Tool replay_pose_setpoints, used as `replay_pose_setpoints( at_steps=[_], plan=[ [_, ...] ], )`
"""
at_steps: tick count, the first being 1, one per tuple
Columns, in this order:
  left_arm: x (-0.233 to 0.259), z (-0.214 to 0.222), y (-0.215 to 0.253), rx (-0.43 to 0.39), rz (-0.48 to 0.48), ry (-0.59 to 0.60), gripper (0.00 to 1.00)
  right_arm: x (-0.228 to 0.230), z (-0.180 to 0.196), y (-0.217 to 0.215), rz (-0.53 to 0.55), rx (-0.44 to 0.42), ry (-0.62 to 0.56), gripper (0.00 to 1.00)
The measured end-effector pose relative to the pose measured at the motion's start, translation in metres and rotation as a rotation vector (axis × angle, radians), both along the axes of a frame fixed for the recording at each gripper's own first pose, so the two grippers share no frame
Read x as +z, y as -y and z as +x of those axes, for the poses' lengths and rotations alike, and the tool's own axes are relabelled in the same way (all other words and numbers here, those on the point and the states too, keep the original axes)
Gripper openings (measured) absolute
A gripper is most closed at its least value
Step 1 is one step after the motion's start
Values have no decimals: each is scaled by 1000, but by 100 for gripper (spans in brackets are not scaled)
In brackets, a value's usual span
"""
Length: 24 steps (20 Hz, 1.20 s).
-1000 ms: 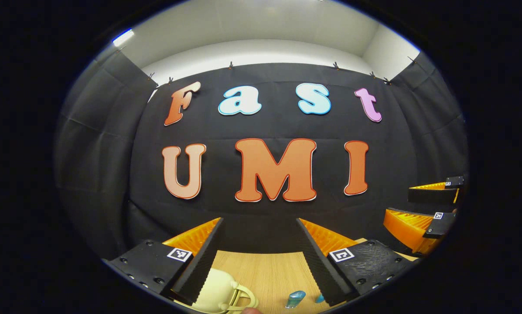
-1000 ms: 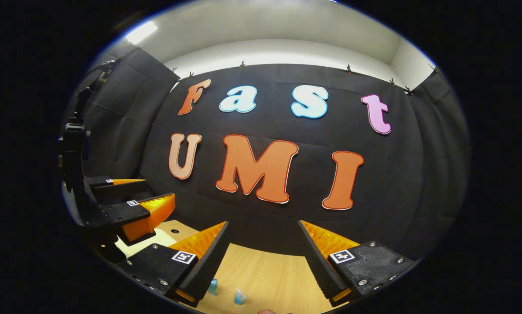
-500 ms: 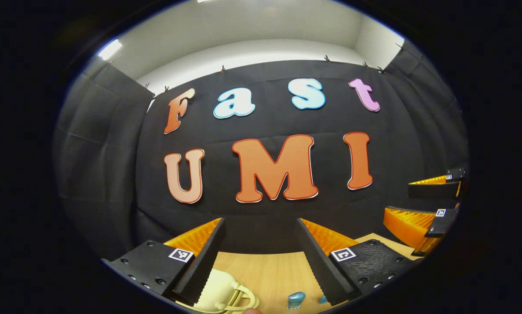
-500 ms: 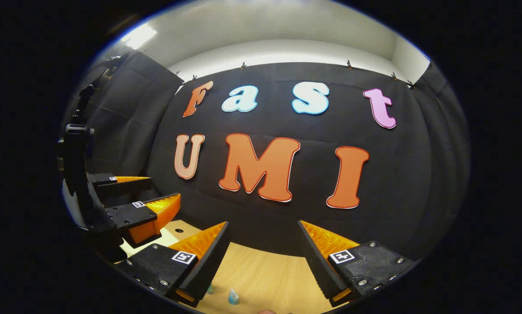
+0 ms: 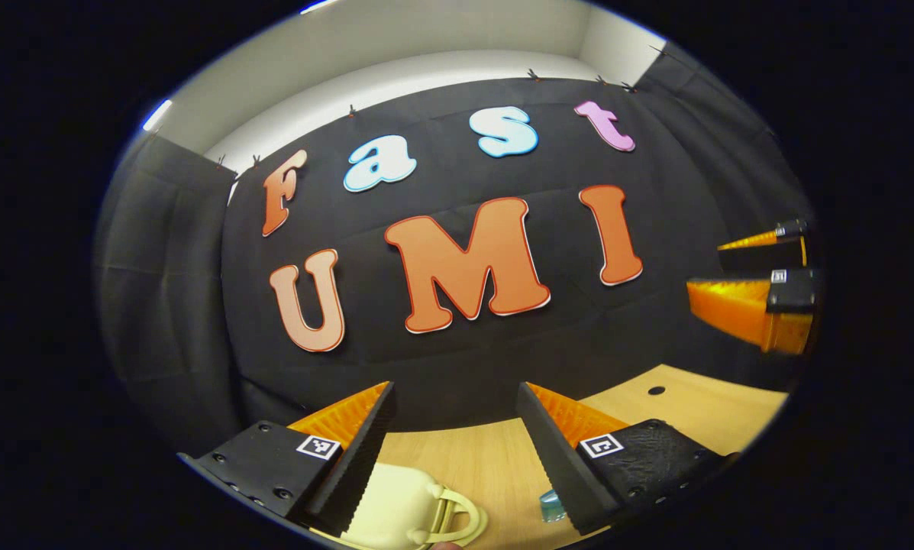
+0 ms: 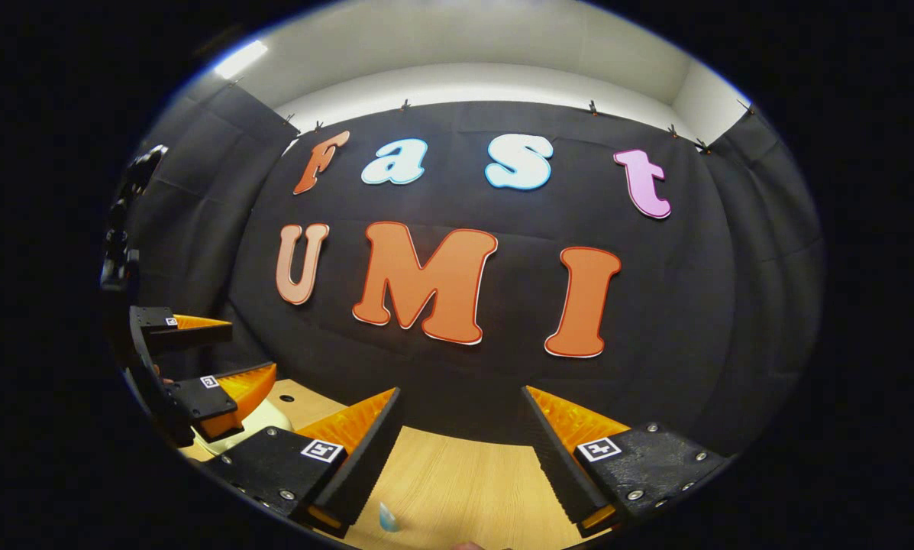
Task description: First open the suitcase, pack the skin care products into it, and then close the suitcase.
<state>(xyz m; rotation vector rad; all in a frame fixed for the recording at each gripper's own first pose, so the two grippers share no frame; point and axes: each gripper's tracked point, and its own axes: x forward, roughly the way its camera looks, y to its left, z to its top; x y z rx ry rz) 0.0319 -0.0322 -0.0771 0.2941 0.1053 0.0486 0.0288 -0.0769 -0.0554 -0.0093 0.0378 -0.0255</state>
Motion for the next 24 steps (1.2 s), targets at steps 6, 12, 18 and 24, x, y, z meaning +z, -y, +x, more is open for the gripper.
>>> replay_pose_setpoints(
  at_steps=[6,12,18,24],
  plan=[
    [-79,5,-16,-62,137,-167,98,2,7,0,-43,-56,-9,95],
    [-166,-8,-33,-126,284,-323,98,3,12,8,-57,-127,-25,95],
    [-242,-28,-42,-227,389,-471,98,1,11,13,-62,-189,-44,92],
    [-271,-35,-53,-246,444,-564,98,-1,9,14,-71,-211,-55,95]
  ],
)
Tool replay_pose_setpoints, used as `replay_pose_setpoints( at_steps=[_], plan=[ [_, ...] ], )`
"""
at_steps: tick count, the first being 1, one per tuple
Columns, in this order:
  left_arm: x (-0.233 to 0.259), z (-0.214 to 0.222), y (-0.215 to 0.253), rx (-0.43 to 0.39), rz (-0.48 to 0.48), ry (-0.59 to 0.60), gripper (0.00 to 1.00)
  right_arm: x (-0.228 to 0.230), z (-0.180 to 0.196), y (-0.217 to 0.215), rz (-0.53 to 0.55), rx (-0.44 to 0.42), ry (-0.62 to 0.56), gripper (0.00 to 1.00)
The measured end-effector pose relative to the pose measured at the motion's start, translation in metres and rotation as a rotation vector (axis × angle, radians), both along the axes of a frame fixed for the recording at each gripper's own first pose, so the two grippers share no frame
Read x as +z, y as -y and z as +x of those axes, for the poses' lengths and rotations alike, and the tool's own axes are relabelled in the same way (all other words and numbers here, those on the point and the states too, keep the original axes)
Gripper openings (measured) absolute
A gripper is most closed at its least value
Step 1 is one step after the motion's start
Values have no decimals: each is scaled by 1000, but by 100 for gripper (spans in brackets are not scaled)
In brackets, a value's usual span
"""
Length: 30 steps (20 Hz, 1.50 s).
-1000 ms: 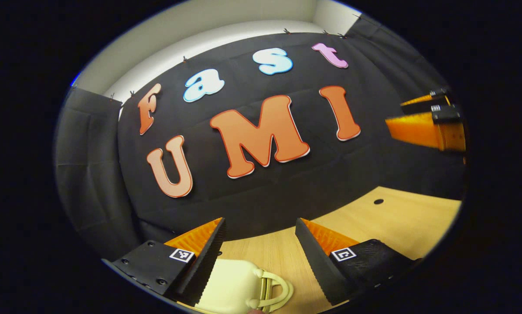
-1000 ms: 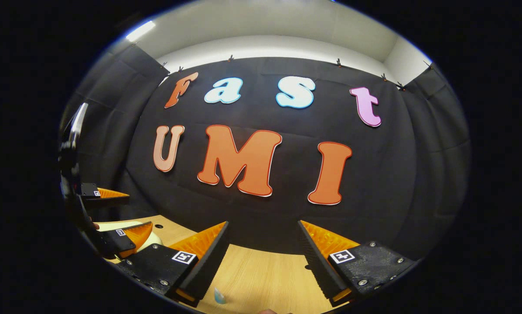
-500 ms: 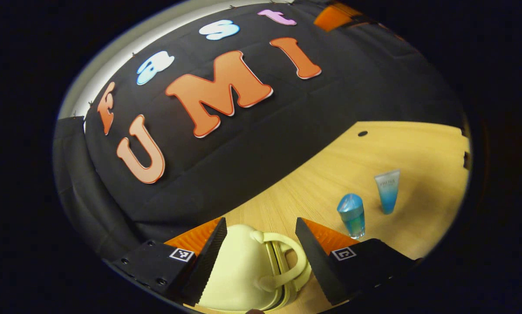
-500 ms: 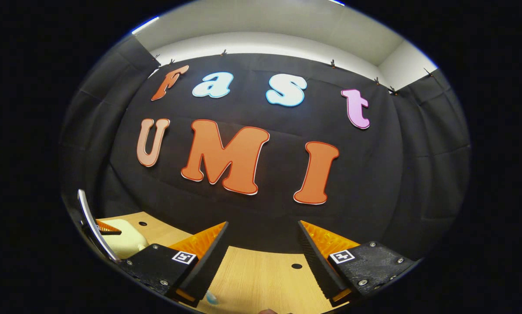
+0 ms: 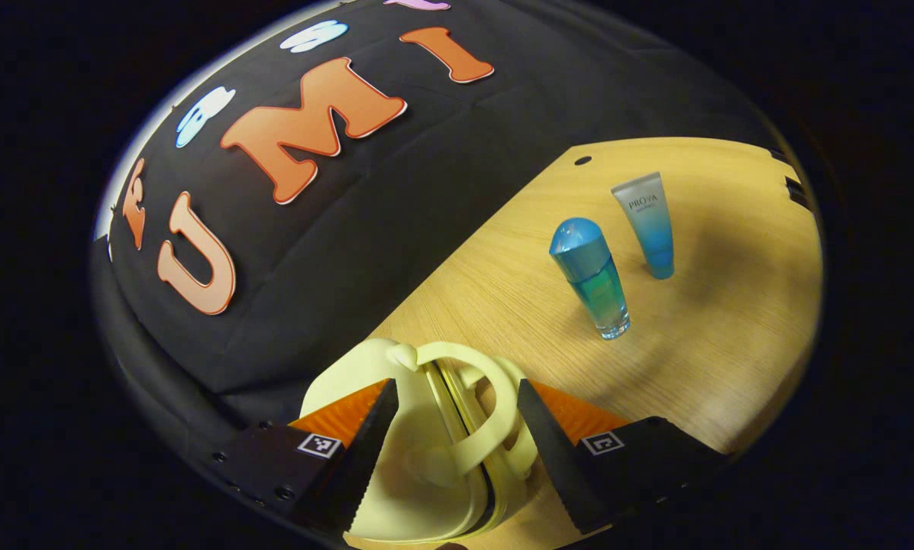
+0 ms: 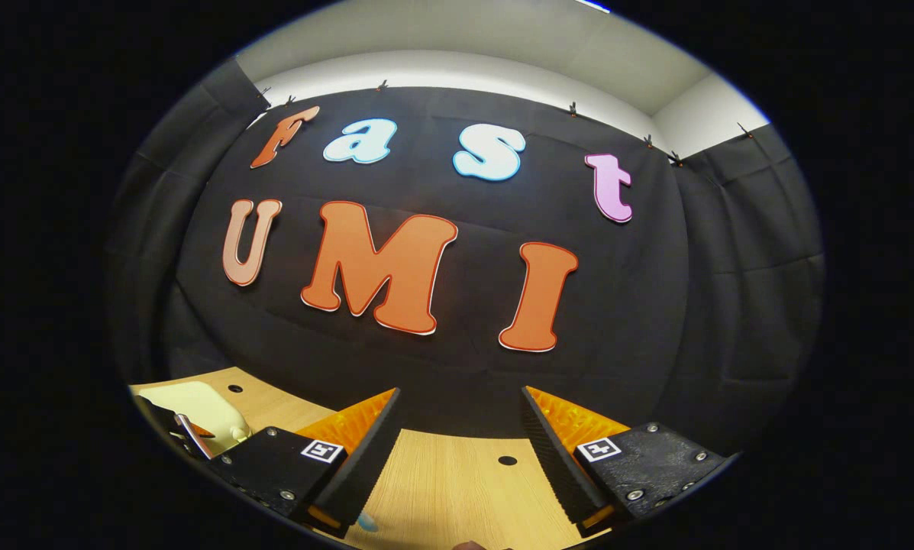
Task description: First open the suitcase, pack the skin care products into it, and then close the suitcase.
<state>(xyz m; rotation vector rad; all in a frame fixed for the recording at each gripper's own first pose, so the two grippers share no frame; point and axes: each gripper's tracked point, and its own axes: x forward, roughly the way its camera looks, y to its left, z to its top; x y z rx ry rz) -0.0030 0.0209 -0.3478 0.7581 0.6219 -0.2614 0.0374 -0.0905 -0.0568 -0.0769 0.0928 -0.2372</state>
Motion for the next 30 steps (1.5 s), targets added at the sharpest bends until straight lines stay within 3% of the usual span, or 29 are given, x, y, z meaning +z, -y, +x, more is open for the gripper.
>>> replay_pose_setpoints(
  at_steps=[6,8,9,10,13,14,17,22,30],
  plan=[
    [-17,-6,-8,-30,116,-63,95,-6,2,4,12,-12,-2,95],
    [-22,-7,-9,-70,195,-66,84,-8,2,4,17,-10,-5,95],
    [-25,-9,-8,-94,231,-75,74,-9,2,4,23,-8,-6,95],
    [-29,-11,-4,-128,266,-84,72,-10,3,3,28,-5,-5,95],
    [-21,-11,6,-203,343,-41,21,-11,3,2,42,1,0,95],
    [-20,-11,6,-200,334,-46,12,-11,3,2,45,3,1,95],
    [-10,-9,4,-145,226,-56,10,-14,3,-2,54,13,-5,95],
    [38,4,-2,-48,101,28,10,-13,9,-12,51,34,-4,95],
    [130,36,-70,187,-99,175,8,-9,24,-38,41,79,-10,95]
  ],
)
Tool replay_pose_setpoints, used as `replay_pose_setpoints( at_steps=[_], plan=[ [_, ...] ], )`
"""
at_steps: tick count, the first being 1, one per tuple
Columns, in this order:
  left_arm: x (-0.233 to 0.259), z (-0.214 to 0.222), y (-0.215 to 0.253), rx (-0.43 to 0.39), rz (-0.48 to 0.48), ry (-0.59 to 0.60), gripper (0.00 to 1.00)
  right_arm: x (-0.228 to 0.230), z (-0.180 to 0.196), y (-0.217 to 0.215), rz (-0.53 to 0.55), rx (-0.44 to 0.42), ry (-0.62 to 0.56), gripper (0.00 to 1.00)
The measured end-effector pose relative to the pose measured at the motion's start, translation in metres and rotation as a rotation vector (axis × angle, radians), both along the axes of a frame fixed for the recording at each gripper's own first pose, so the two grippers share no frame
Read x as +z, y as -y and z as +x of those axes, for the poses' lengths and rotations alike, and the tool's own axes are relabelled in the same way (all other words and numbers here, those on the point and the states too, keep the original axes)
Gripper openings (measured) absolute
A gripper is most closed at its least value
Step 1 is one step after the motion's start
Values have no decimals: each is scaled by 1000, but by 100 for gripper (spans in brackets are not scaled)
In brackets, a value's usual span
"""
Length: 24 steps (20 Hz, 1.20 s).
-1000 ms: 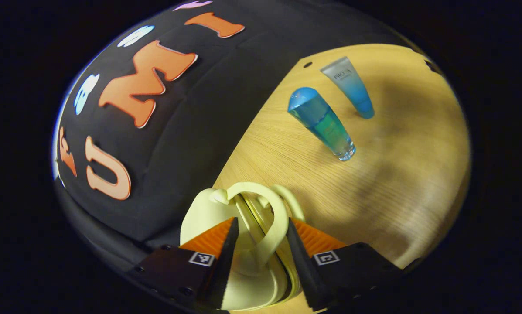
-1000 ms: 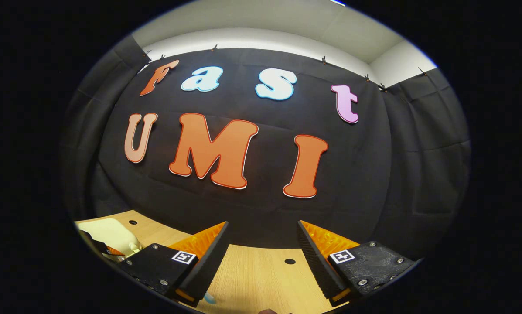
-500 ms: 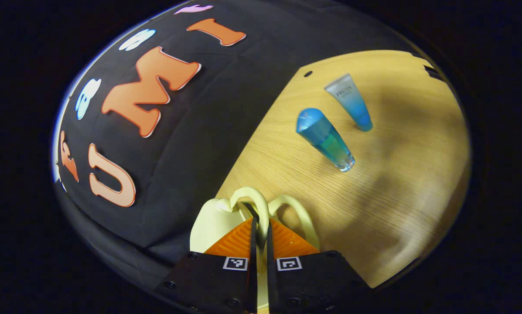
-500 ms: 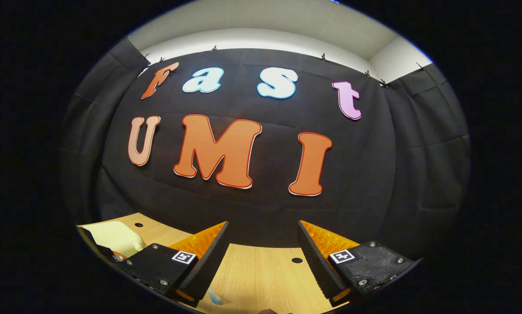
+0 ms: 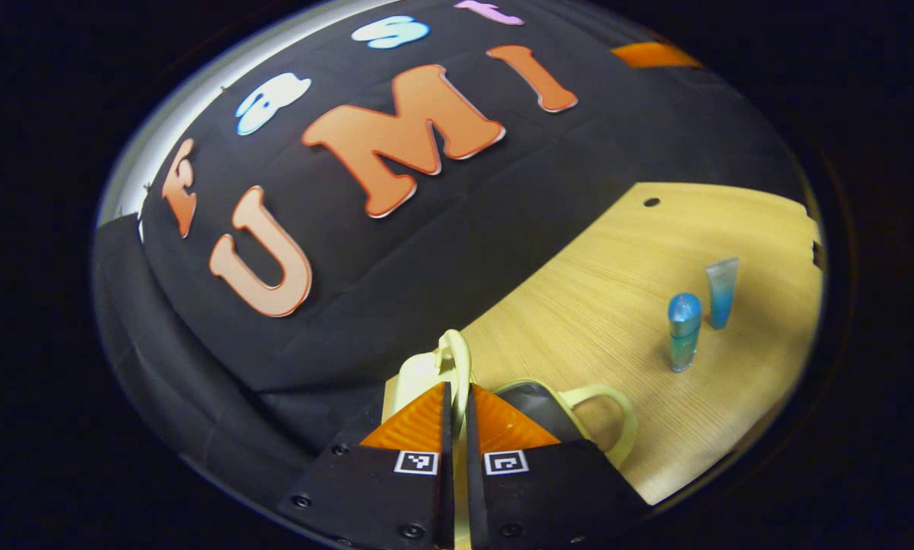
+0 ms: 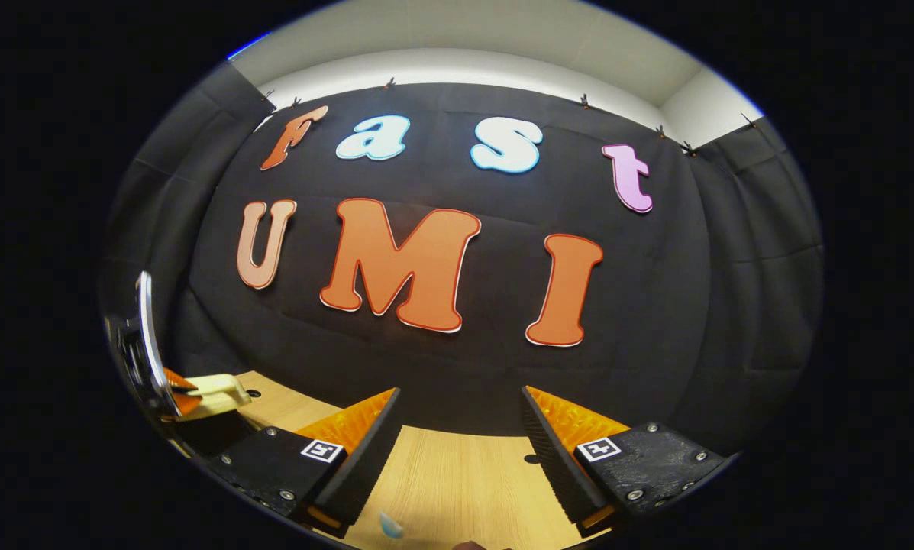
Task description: First open the suitcase, pack the skin care products into it, and then close the suitcase.
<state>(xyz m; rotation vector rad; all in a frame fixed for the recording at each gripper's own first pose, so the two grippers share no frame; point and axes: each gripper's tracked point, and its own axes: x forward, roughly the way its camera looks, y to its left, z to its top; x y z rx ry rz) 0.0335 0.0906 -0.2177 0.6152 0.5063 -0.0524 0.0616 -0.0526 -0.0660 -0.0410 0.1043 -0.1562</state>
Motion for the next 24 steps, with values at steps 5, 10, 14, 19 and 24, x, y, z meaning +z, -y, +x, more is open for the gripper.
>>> replay_pose_setpoints(
  at_steps=[5,10,14,19,24],
  plan=[
    [43,10,-70,159,-156,69,10,6,13,-26,-10,47,3,95],
    [56,11,-130,250,-195,119,9,9,21,-51,-13,79,-1,95],
    [62,11,-192,327,-173,146,9,8,23,-68,-19,87,-14,95],
    [47,6,-264,419,-162,138,9,6,25,-88,-26,78,-31,95],
    [21,-3,-329,490,-132,94,9,1,28,-109,-20,62,-58,95]
  ],
)
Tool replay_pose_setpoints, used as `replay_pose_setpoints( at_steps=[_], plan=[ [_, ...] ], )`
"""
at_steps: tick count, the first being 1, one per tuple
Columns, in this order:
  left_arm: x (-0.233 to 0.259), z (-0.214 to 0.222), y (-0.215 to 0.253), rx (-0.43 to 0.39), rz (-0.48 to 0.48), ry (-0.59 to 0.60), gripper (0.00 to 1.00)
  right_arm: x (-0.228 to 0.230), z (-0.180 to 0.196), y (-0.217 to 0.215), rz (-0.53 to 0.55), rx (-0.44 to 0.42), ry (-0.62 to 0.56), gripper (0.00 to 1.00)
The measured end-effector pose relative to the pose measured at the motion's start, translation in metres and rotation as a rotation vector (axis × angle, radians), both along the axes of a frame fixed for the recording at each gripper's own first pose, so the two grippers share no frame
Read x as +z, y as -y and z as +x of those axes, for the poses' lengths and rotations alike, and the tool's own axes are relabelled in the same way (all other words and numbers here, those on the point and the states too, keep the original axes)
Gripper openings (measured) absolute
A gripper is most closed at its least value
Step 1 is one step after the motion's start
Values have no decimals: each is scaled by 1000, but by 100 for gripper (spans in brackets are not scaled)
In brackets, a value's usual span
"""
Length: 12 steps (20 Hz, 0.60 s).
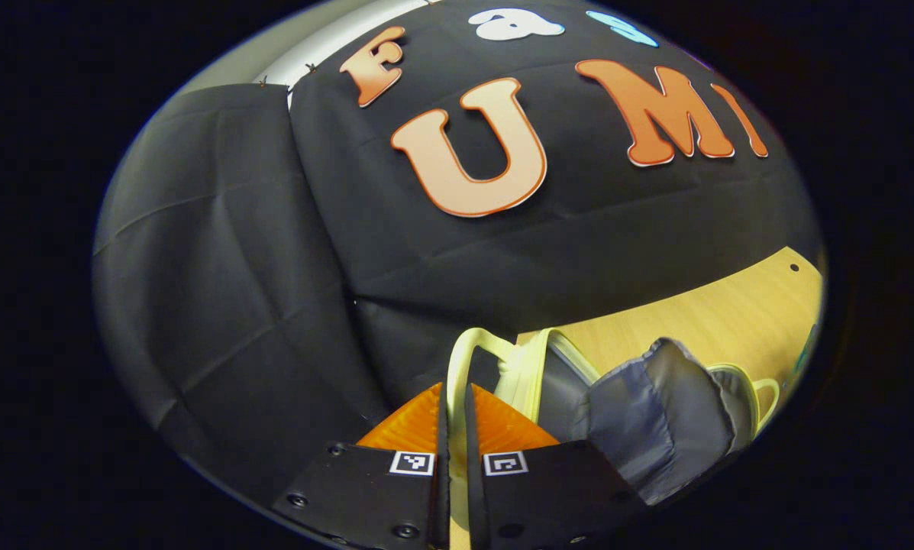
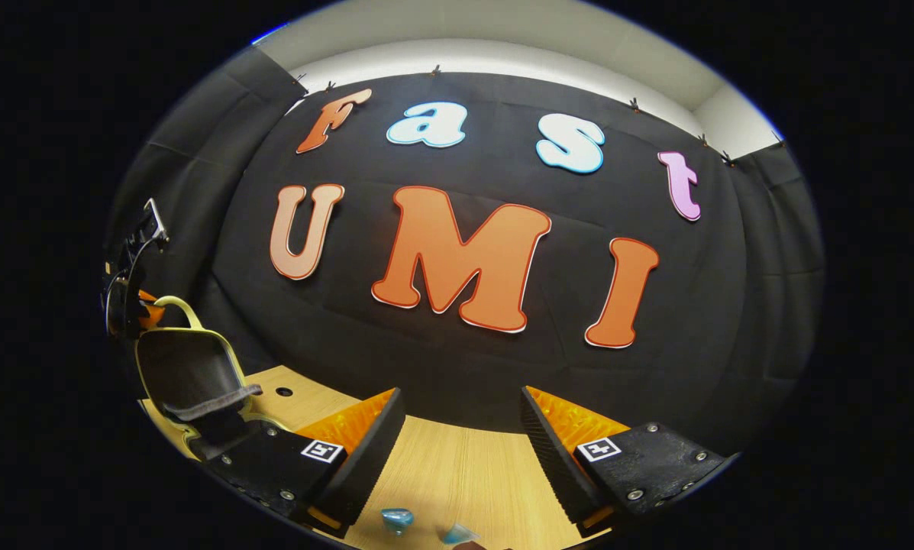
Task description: First open the suitcase, pack the skin care products into it, and then close the suitcase.
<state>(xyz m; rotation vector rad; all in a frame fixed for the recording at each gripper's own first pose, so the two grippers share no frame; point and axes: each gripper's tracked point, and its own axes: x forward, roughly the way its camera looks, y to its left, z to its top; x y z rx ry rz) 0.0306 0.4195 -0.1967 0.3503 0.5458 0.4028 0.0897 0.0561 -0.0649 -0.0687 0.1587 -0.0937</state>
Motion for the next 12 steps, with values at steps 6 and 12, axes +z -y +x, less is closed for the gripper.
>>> replay_pose_setpoints(
  at_steps=[6,12],
  plan=[
    [-47,-13,-53,70,-18,-72,10,-9,1,-19,20,-20,-34,95],
    [-90,-21,-87,146,-72,-118,10,-14,-5,-20,10,-50,-61,96]
  ],
)
